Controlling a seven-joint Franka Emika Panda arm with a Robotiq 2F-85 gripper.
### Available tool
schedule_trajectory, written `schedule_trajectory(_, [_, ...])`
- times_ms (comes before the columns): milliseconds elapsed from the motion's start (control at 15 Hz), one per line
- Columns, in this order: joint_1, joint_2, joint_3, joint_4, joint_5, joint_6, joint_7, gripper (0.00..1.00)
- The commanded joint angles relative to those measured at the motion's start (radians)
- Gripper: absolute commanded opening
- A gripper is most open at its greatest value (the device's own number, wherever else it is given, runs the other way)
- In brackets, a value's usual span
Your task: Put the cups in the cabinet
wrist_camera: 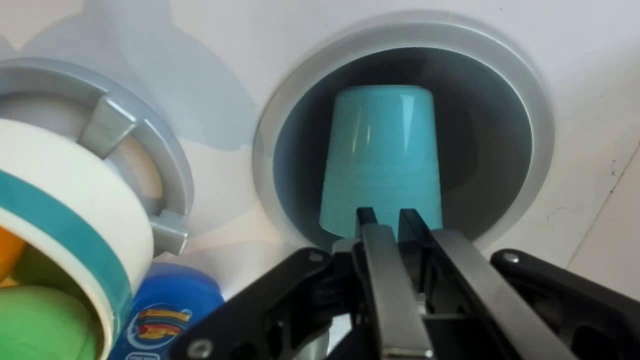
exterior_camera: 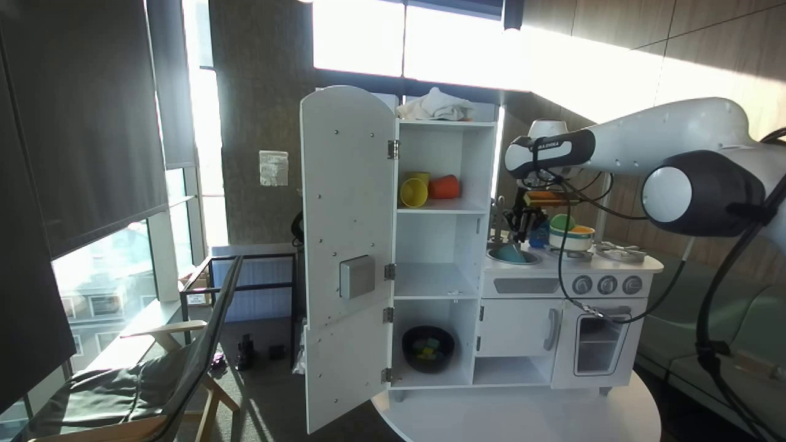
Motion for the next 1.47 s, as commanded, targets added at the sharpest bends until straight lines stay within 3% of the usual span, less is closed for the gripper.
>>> schedule_trajectory(0, [0.013, 0.048, -0.004, 0.079, 0.002, 0.024, 0.07, 0.51])
schedule_trajectory(267, [0.026, 0.108, -0.007, 0.148, -0.005, 0.017, 0.138, 0.83])
schedule_trajectory(467, [0.03, 0.156, -0.01, 0.199, -0.004, 0.008, 0.187, 1.0])
schedule_trajectory(667, [0.021, 0.179, -0.021, 0.236, -0.009, -0.005, 0.243, 1.0])
schedule_trajectory(1067, [0.005, 0.147, -0.042, 0.199, -0.021, -0.043, 0.307, 1.0])
schedule_trajectory(1400, [-0.018, 0.097, -0.033, 0.111, -0.024, -0.045, 0.185, 1.0])
